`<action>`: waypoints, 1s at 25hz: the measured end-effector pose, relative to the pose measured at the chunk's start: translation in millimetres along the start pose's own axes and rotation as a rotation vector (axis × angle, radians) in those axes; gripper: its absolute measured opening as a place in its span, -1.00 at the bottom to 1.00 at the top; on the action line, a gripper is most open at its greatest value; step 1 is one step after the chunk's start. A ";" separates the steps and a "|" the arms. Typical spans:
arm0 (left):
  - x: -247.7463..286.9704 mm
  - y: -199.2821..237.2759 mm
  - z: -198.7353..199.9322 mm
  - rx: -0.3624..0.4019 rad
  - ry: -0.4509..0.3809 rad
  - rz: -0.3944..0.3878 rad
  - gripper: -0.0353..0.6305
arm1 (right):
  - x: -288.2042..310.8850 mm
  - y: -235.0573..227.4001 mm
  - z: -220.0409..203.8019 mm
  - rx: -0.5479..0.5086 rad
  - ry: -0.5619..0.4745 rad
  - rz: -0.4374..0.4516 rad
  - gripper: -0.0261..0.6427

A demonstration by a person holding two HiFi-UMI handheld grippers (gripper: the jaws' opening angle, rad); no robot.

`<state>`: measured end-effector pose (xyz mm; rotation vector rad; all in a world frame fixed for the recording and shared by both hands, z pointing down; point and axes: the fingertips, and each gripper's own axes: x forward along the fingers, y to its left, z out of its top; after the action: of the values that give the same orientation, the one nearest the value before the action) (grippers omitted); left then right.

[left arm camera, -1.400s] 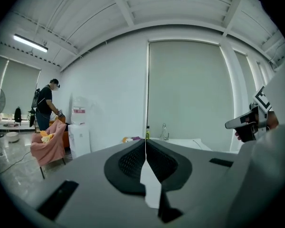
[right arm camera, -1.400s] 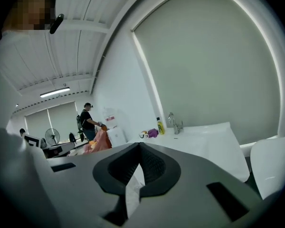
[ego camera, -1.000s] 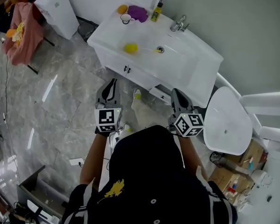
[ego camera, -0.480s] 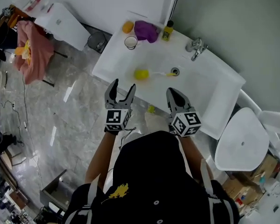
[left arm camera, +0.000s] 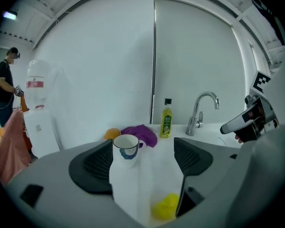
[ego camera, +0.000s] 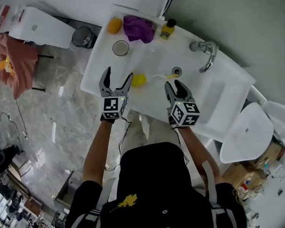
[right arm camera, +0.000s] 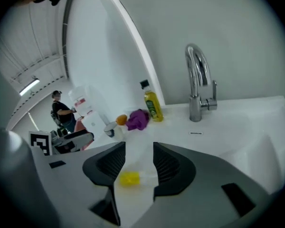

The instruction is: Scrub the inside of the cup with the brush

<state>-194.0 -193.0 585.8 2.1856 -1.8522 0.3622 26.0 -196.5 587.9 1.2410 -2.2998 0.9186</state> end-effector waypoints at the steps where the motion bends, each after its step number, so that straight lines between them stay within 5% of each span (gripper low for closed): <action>1: 12.4 6.3 -8.9 0.013 0.001 0.001 0.31 | 15.6 -11.4 -7.9 0.028 0.012 -0.038 -0.26; 4: 47.0 21.1 -31.8 0.049 0.004 0.004 0.37 | 54.3 -49.8 -39.2 0.119 0.058 -0.167 -0.13; 13: 120.2 39.9 -63.6 0.071 -0.004 -0.059 0.45 | 122.9 -141.2 -141.6 0.327 0.256 -0.464 -0.12; 18: 146.4 46.0 -60.4 0.009 -0.028 -0.053 0.47 | 147.0 -169.3 -173.2 0.479 0.315 -0.514 -0.15; 25: 161.0 45.2 -55.7 0.026 -0.015 -0.060 0.32 | 148.1 -180.2 -175.2 0.498 0.293 -0.492 -0.46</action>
<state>-214.4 -329.4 695.4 2.2615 -1.7943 0.3609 99.1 -235.4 867.5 1.6340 -1.4812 1.4081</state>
